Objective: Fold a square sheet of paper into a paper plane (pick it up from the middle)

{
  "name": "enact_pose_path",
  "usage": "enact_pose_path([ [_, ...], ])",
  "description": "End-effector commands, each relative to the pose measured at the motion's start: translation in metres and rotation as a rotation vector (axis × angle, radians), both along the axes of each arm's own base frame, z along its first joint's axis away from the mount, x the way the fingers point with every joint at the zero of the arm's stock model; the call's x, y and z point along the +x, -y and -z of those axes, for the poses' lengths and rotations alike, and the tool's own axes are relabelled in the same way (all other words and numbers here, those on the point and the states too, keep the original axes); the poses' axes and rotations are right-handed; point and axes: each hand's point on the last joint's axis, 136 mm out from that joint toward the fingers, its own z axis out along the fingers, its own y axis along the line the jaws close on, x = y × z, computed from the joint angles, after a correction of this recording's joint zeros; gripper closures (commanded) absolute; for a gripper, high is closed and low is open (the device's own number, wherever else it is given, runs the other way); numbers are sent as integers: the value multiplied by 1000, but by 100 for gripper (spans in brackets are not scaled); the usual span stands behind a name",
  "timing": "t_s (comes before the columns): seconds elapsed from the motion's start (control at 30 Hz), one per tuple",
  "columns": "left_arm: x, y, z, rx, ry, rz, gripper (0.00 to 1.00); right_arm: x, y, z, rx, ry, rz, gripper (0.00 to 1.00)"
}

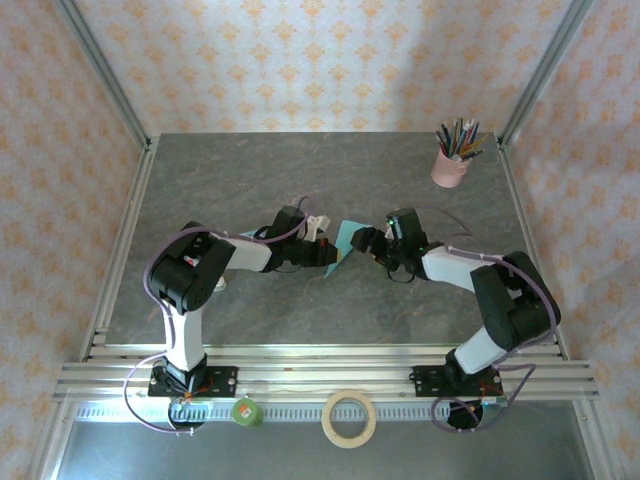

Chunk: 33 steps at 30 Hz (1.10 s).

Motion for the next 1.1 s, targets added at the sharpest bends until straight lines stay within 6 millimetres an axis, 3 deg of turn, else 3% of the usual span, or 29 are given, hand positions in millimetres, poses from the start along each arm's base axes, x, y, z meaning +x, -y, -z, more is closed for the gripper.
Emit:
enact_pose_path([
  [0.0,2,1,-4,-77,-59,-33,100,12,-5,-3,-27,43,-27,20],
  [0.33,4,-8,-12,-126,-52,-106,100,22,-16,-6,-22,69,-83,27],
  [0.63,8,-15,-17,-189,-64,-146,100,27,-25,2,-25,47,-113,29],
  [0.83,7,-16,-14,-203,-97,-152,100,30,-24,17,-82,1,-96,22],
  [1.07,8,-18,-7,-196,-120,-166,100,29,-18,41,-180,-80,-67,24],
])
